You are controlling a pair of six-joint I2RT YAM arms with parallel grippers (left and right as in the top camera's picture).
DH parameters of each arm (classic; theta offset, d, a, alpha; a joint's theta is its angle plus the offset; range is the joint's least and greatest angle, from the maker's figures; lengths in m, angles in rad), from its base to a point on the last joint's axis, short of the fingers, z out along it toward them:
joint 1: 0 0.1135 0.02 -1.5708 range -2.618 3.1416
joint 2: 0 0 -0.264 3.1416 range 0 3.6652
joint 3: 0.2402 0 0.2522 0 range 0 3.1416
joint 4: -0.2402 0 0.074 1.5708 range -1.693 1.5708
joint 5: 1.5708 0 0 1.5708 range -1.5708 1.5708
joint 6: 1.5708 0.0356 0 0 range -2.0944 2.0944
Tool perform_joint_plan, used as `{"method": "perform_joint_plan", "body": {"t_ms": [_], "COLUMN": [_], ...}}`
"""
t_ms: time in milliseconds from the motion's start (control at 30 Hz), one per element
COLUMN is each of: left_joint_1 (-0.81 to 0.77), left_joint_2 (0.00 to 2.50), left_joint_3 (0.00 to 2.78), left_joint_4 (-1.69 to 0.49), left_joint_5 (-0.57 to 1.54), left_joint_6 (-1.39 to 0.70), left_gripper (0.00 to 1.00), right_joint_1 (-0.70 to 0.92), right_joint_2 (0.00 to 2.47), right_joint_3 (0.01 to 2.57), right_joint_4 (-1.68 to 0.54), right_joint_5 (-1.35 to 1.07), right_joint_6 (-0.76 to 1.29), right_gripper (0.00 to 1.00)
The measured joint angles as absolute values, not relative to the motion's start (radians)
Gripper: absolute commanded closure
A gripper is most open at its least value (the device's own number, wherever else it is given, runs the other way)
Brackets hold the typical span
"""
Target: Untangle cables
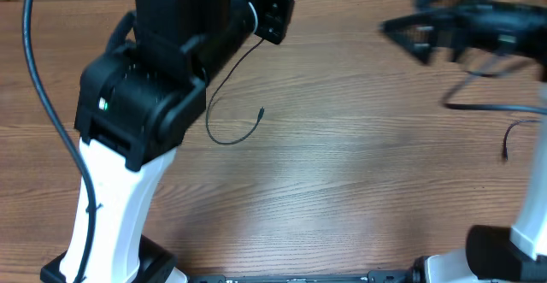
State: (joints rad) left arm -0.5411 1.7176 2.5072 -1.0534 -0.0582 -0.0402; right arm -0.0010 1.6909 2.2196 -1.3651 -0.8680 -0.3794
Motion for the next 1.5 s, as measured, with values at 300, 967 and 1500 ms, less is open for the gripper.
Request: {"method": "perform_joint_plan", "body": {"t_ms": [300, 967, 1500], "left_joint_1": [-0.134, -0.033, -0.033], "left_joint_2": [1.721, 1.776, 1.828], "left_joint_3": [2.507, 2.507, 2.506], "left_joint_4": [-1.108, -1.129, -1.047], "left_joint_5": [0.328, 0.545, 0.497], "left_joint_6": [-0.216, -0.481, -0.612], "left_gripper": [0.96, 0.96, 0.96], "right_joint_1": [0.233, 0.483, 0.498], "right_joint_2": [1.856, 2.056, 2.056], "right_joint_3": [2.218, 2.218, 2.218], "right_joint_4": [-1.112, -0.699, -0.643], "right_joint_5": [-0.664, -0.656, -0.74], "right_joint_6": [-0.369, -0.228, -0.237], "right_gripper": [0.0, 0.0, 0.96]}}
